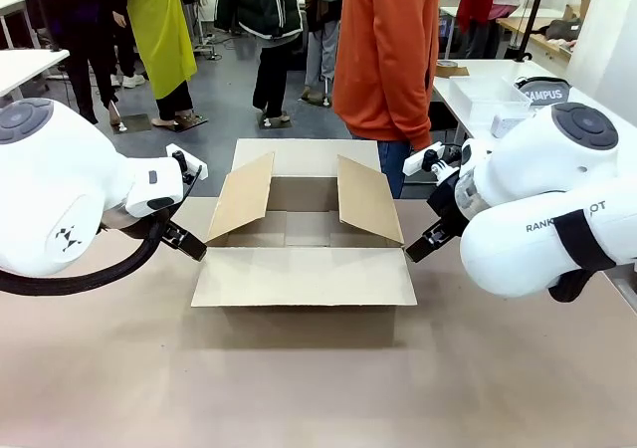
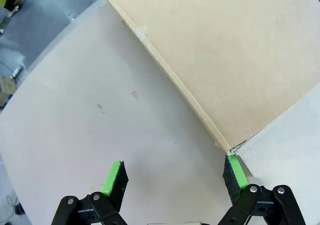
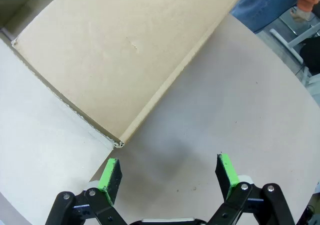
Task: Pack the gift set into the box.
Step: Place both hands on the side flaps of the Package Box and spread them outward.
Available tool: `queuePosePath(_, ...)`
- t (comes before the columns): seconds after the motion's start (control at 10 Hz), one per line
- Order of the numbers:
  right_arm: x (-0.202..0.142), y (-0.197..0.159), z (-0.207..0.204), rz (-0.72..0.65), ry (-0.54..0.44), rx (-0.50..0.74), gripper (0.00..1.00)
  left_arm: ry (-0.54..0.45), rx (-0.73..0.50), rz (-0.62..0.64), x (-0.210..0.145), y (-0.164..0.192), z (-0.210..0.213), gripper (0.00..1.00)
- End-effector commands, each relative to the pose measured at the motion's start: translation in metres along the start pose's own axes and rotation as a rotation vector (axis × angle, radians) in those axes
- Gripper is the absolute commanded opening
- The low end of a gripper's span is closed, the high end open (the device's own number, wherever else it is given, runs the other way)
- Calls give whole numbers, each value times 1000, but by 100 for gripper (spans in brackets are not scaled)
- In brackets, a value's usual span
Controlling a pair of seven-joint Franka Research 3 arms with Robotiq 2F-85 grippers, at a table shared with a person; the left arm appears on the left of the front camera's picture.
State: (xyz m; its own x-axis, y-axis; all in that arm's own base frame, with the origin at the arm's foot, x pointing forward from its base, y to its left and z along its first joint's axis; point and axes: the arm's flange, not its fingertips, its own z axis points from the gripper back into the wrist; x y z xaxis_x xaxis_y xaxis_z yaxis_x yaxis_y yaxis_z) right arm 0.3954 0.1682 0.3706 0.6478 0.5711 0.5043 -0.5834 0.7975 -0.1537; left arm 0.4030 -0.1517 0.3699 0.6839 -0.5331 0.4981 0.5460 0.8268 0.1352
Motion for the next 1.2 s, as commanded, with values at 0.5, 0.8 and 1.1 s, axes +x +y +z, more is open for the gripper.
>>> queuePosePath(0.5, -53, -54, 138, -29, 43, 74, 100, 73, 57, 268, -67, 39, 156, 100)
queuePosePath(0.8, -121, -131, 204, -586, -283, 509, 100, -361, -320, 713, -117, 108, 228, 100)
queuePosePath(1.1, -250, -199, 231, -1008, -648, 773, 100, -605, -713, 1088, -231, 188, 229, 100)
